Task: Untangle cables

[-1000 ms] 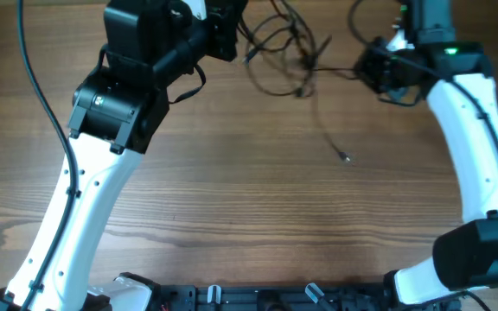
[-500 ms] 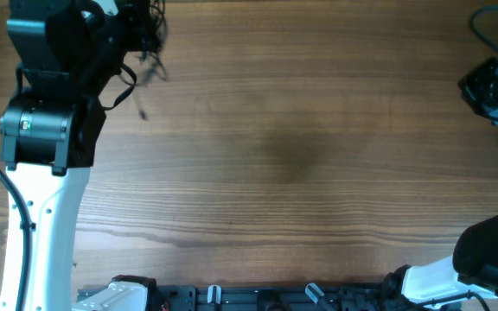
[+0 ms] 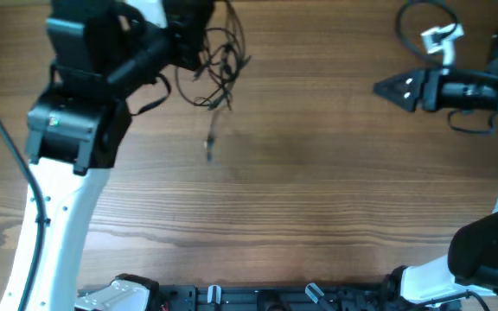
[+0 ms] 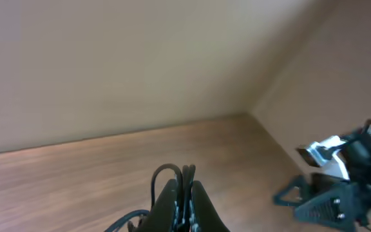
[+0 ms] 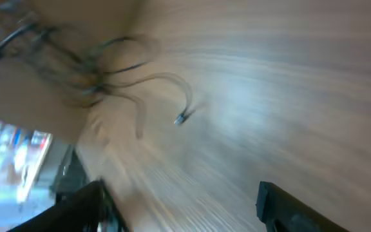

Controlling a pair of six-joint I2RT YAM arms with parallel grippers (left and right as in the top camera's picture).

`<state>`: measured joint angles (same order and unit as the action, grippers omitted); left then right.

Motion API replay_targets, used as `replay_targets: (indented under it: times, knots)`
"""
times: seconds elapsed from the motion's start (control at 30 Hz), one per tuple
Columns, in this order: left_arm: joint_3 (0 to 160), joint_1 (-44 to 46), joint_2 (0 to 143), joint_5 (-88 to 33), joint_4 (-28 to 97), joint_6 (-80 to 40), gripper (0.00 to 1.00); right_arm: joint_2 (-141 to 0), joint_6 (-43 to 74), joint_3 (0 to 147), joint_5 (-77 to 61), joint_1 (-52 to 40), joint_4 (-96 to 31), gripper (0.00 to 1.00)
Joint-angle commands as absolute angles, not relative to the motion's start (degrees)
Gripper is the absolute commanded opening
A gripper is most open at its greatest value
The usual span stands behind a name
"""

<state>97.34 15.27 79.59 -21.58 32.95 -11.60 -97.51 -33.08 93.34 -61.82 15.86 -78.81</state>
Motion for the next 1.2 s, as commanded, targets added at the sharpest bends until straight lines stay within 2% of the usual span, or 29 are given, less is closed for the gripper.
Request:
replay_targets:
  times: [0.0,0.1,0.13,0.2,0.43,0.6,0.8,0.97,1.17]
  knots:
    - [98.00,18.83,81.82,-22.98,31.31,-11.11,0.04,-98.37,-49.95,93.23,-70.24,10.20,-80.16,0.79]
    - [98.00,20.91,83.05,-23.20,30.87,-11.11,0.04,-98.37,-47.57,93.23,-71.31,5.54,-76.16,0.71]
    - [98.00,21.37,83.26,-23.59,30.89,-11.11,0.04,-98.37,-42.96,93.23,-71.02,4.51,-72.44,0.66]
    - [98.00,21.54,83.26,-26.13,30.85,-11.14,0.04,-98.37,-34.22,93.23,-70.32,3.16,-64.99,0.61]
    - [98.00,21.54,83.26,-30.89,29.06,-14.31,0.04,-98.41,-24.93,93.23,-63.35,-3.66,-54.15,0.57]
    - [98.00,22.02,83.26,-31.05,28.88,-15.46,0.04,-98.43,-20.73,93.23,-57.14,-7.75,-50.74,0.50]
    - [98.00,23.05,83.26,-31.07,27.86,-15.51,0.04,-98.43,-18.76,93.23,-57.01,-8.69,-49.08,0.41]
    - [98.00,23.05,83.26,-31.05,27.75,-15.51,0.04,-98.43,-16.21,93.23,-59.40,-8.86,-47.75,0.37]
    - [98.00,23.05,83.26,-31.20,26.74,-15.97,0.04,-98.48,-15.86,93.23,-59.29,-11.00,-46.72,0.38]
